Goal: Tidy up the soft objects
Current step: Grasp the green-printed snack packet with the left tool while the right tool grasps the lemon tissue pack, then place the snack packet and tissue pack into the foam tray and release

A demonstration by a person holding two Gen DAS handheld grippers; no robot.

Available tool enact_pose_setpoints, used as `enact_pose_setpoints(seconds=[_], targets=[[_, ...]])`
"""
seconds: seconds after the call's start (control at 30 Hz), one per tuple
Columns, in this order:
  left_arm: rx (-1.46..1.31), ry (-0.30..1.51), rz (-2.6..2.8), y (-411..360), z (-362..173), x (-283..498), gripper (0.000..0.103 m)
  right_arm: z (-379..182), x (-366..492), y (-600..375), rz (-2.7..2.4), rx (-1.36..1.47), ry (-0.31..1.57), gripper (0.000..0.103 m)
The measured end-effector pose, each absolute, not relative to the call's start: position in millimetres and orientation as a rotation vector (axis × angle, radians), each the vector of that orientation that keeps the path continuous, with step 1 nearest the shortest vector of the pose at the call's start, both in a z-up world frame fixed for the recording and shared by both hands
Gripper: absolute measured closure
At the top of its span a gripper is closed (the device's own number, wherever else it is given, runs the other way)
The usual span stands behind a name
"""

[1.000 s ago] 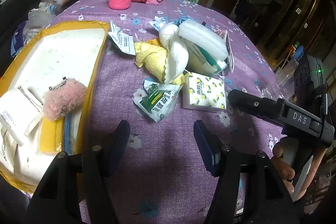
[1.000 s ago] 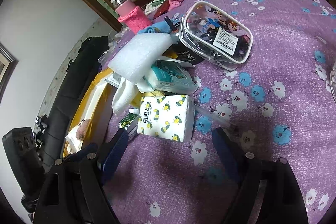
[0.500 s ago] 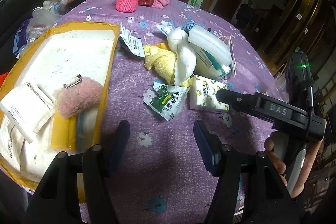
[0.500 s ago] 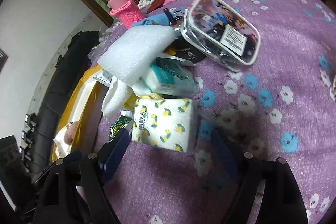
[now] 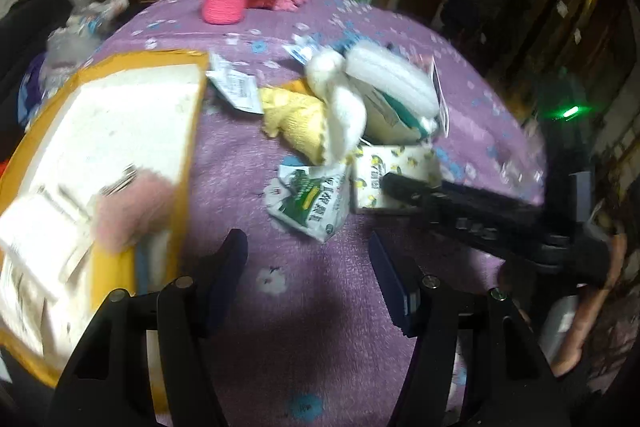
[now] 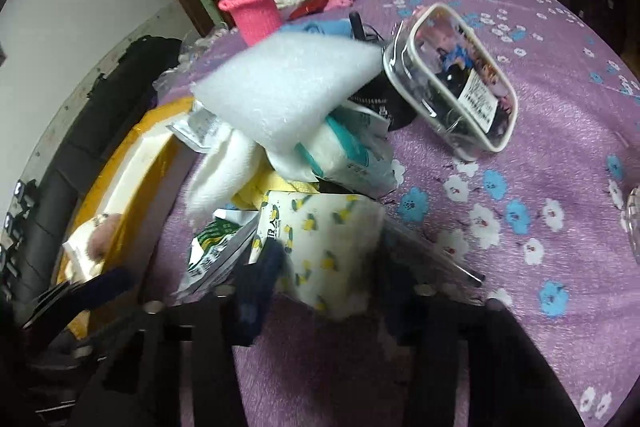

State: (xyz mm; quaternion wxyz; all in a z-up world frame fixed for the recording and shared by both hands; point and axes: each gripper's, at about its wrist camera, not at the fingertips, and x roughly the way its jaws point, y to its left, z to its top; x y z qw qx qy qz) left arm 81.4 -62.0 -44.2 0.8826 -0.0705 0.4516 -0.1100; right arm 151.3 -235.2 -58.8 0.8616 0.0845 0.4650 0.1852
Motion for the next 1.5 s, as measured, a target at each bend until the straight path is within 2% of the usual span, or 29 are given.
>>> enact_pose_setpoints(seconds=[0.17,0.23,0.3,0.4,0.57,0.8,1.13,1.5], targets=[[-0.027,0.966,-0.264,-93,-59,96,0.043,-53,133,-259,0.396,0.197,0.941,0.075],[0.006,0.968,-0.273,-102,-64,102,0.051,-52,125,-272,0.392,0.205,0.939,0.075],[0.090,0.954,-0.237,-112,-69,106,0.076,-53,122,-281,0.397,0.241,0.945,0.075],[0.179,0.960,-0.168,-118,-76,111,0.079,-53,121,-293,0.411,0.290,0.959,0.075],[0.122,0.955,-0.219,-114,-68,98,0.080,-56,123,-303,0.445,0.359,0.983,0.076],[-0.181,0.983,-0.394,-91,-47,62,0.080,-55,118,-314,0.468,0.418,0.985,0.077],[-0.296,0.891,-0.346,-47,-15,49,0.080,-25,112,-294,0.562,0.431,0.939,0.077],[-0.379,0.803,-0.206,25,4,40,0.080,-13,135,-234,0.677,0.449,0.995,0.077]])
